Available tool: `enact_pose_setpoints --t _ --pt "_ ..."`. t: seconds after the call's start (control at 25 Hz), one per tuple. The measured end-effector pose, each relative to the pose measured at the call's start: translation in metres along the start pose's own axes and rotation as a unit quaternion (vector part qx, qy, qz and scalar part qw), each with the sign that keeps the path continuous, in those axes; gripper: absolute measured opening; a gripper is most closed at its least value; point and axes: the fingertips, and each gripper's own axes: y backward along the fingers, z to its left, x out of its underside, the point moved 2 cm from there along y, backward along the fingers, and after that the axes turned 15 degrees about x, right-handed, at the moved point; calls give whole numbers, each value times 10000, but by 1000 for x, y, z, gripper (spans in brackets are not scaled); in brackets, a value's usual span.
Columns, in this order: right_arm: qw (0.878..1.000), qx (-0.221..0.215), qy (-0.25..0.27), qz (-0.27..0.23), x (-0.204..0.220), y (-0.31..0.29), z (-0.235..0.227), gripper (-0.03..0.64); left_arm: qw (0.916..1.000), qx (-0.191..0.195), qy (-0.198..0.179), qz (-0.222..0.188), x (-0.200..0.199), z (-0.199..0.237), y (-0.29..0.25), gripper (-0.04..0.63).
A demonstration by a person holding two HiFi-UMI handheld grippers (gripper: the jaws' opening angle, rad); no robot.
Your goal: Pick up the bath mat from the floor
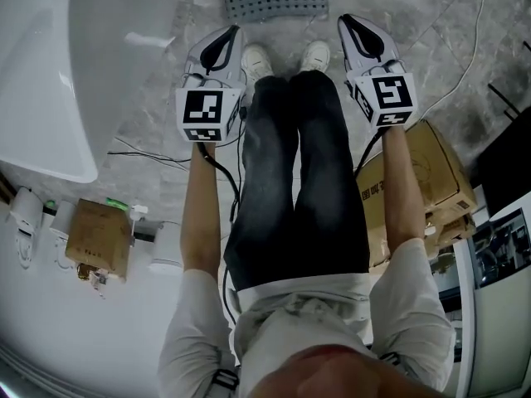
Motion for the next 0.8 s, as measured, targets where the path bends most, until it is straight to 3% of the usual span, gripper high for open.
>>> enact_pose_setpoints --t 0.8 --pt "9987 4 -80 507 118 -119 -20 78 9981 -99 262 556 111 81 -97 78"
